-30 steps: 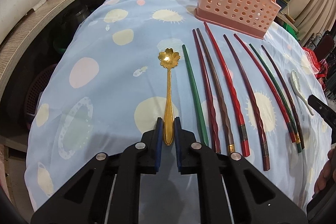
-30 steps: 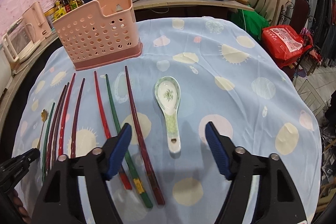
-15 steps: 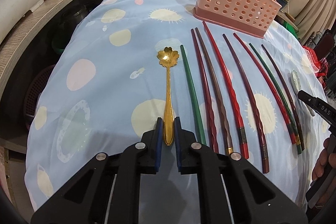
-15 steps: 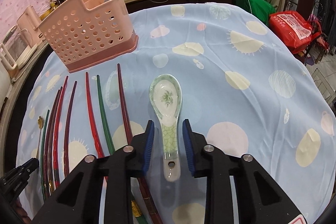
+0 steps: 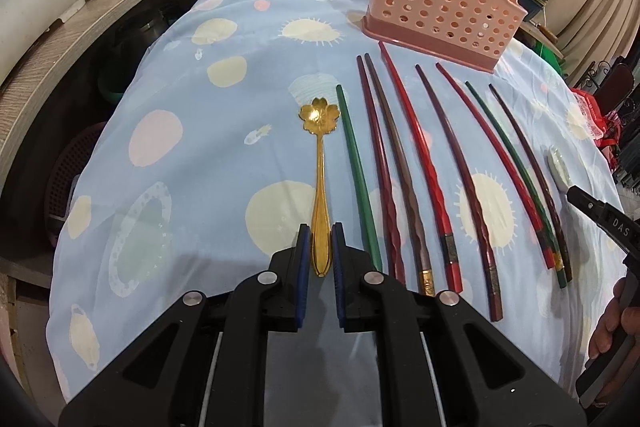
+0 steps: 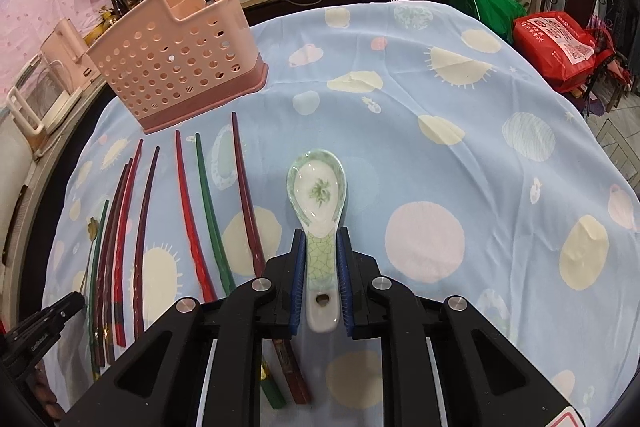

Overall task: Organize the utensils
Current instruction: 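Lift the gold spoon with the left tool while the right tool lifts the ceramic spoon toward the caddy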

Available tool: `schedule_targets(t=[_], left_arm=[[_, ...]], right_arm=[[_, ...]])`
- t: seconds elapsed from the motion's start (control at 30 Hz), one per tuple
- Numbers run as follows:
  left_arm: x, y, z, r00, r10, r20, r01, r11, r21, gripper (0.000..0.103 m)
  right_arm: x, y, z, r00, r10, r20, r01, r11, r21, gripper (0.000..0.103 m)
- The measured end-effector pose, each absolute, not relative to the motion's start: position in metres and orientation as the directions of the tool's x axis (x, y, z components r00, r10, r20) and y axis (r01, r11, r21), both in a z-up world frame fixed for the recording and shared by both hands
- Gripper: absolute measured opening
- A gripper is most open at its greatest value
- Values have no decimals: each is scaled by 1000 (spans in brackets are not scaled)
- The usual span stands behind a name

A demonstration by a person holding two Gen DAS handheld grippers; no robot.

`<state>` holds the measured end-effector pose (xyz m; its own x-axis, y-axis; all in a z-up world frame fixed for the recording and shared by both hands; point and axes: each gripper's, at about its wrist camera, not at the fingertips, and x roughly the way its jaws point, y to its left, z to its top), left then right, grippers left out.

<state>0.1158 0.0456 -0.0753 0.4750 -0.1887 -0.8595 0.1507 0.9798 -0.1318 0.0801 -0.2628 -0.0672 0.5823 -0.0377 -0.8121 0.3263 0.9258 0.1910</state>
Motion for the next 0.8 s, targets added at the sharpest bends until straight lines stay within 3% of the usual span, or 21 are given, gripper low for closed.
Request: schedule_targets(t=[0.7,0.8], left_arm=[[78,48,-17,576,-232,-783,186,971,-151,10],[76,46,-9,589,-238,-773,195,969,-150,9]], right_arm=[[25,-255,-25,645,-23,-764,297,928,223,13],[20,-255,-21,651,-19,-759,292,929,228,0]])
